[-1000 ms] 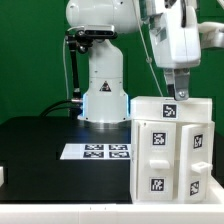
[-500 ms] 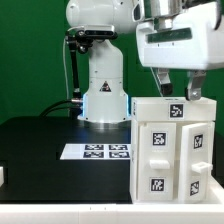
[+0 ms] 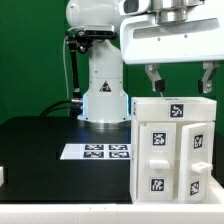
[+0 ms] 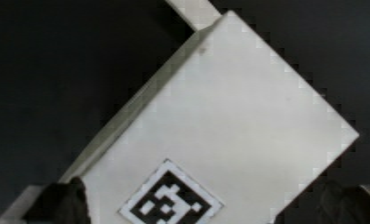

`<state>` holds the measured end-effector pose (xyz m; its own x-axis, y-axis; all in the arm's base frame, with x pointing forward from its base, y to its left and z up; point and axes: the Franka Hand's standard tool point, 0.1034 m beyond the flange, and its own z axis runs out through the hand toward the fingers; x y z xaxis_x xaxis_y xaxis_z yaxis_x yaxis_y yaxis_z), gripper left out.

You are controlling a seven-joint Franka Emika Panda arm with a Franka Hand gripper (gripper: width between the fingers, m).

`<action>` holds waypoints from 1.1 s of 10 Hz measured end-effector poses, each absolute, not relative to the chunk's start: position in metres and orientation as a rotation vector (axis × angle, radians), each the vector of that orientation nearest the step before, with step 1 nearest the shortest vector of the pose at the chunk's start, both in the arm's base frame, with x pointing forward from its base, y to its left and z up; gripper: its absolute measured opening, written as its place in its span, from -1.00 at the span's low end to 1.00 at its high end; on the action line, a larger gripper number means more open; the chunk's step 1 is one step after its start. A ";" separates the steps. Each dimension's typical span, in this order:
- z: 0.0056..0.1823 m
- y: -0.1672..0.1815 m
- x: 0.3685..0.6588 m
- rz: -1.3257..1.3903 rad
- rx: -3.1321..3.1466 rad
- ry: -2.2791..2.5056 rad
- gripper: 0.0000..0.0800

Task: Assemble cabinet

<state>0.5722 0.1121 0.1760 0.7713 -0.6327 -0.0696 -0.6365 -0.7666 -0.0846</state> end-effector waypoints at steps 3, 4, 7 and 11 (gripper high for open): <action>0.179 0.111 0.571 0.053 -3.031 0.398 0.62; 0.178 0.109 0.571 0.041 -3.053 0.103 0.62; 0.178 0.107 0.571 0.028 -3.049 -0.195 0.62; 0.177 0.110 0.569 0.022 -2.963 -0.835 0.62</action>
Offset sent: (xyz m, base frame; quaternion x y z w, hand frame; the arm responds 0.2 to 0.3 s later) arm -0.0049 0.0153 0.0025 0.0581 -0.0626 -0.3952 0.9146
